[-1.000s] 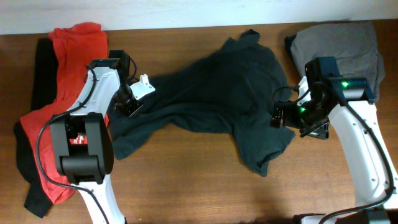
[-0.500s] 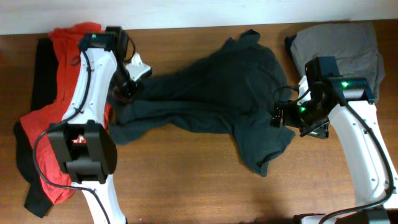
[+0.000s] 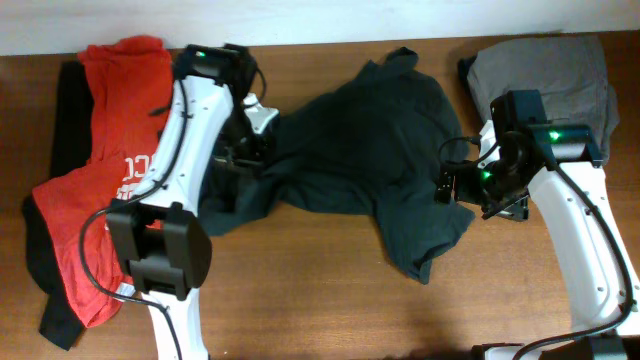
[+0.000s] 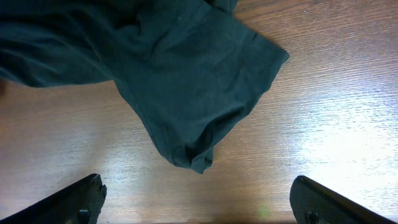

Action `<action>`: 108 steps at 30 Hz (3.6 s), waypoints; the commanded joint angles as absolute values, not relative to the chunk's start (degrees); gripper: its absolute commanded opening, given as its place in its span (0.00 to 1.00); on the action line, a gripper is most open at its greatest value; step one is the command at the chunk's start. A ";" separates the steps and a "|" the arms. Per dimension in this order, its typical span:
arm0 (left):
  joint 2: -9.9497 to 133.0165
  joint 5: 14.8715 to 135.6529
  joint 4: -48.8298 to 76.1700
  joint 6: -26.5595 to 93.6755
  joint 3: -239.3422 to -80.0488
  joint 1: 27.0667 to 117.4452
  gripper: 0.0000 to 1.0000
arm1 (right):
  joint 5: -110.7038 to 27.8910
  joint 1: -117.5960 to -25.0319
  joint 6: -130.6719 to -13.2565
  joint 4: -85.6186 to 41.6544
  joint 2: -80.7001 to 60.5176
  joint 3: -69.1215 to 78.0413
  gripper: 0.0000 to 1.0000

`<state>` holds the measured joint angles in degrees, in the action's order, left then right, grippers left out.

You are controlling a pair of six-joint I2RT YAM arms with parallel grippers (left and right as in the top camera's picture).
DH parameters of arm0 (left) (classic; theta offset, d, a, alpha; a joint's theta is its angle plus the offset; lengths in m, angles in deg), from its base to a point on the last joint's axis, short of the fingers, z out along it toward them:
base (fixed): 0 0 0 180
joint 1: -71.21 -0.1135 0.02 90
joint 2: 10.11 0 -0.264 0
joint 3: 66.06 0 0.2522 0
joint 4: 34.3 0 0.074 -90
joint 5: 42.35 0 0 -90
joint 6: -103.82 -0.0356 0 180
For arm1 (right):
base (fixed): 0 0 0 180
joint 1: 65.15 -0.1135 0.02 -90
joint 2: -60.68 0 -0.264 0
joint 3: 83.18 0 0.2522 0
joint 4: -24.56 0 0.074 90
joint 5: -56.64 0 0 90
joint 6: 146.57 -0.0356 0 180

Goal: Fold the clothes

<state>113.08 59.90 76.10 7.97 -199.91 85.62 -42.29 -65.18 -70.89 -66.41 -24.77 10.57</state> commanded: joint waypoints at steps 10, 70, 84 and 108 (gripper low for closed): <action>109.74 65.82 76.10 11.67 -176.70 96.59 0.00 | -41.75 -65.14 -70.30 -65.23 -24.07 10.33 0.99; 101.26 39.90 45.42 29.77 -158.38 101.80 0.49 | -41.77 -65.14 -70.28 -65.20 -24.07 10.33 0.99; 101.70 41.76 55.30 31.03 -162.12 101.66 0.01 | -41.77 -65.14 -70.30 -65.16 -24.07 10.35 0.99; 100.12 48.97 71.60 37.04 -154.47 103.74 0.01 | -41.77 -65.14 -70.28 -62.65 -24.07 10.35 0.99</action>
<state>101.30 47.46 71.19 35.97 -158.23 102.43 -42.29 -65.18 -70.67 -63.11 -24.77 10.50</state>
